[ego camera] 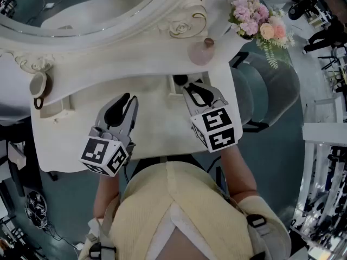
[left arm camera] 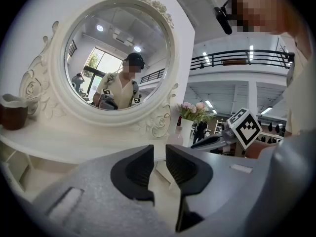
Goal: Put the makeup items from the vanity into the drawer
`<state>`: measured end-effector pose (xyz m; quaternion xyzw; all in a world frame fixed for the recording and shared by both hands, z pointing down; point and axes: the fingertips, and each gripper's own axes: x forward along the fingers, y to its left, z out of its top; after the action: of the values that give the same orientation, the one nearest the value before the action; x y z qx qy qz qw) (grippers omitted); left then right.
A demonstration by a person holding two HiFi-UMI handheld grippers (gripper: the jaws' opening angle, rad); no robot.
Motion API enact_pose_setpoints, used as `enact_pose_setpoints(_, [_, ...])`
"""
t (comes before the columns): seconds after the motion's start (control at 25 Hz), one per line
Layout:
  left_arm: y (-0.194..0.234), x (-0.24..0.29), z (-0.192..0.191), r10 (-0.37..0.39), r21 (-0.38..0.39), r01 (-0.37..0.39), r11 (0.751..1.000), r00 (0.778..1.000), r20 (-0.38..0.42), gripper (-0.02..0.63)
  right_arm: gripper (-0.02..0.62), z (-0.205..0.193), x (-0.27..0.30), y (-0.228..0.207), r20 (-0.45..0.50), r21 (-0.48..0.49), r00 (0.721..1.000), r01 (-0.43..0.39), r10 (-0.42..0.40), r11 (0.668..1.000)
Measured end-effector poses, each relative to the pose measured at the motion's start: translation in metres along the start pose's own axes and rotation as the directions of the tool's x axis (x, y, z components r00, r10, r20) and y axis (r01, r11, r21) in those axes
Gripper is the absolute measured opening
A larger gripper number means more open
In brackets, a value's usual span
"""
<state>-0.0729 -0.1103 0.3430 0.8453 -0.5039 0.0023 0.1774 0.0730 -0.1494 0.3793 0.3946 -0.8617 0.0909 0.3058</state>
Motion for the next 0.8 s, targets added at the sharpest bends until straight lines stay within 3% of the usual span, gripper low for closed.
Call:
enact_pose_setpoints(0.16, [-0.001, -0.002, 0.006, 0.007, -0.001, -0.007, 1.000, 1.000, -0.005, 0.069, 0.056, 0.004, -0.006, 0.003, 0.025, 0.013, 1.000, -0.002, 0.001, 1.000])
enact_pose_setpoints(0.28, [-0.001, -0.004, 0.008, 0.008, 0.001, -0.009, 1.000, 1.000, 0.003, 0.069, 0.003, 0.008, -0.010, 0.003, 0.044, 0.015, 0.999, 0.011, -0.011, 1.000])
enact_pose_setpoints(0.8, [-0.005, -0.007, 0.015, 0.021, 0.009, -0.021, 1.000, 1.000, 0.006, 0.051, 0.003, 0.021, -0.022, 0.006, 0.111, -0.029, 0.993, 0.027, -0.023, 0.999])
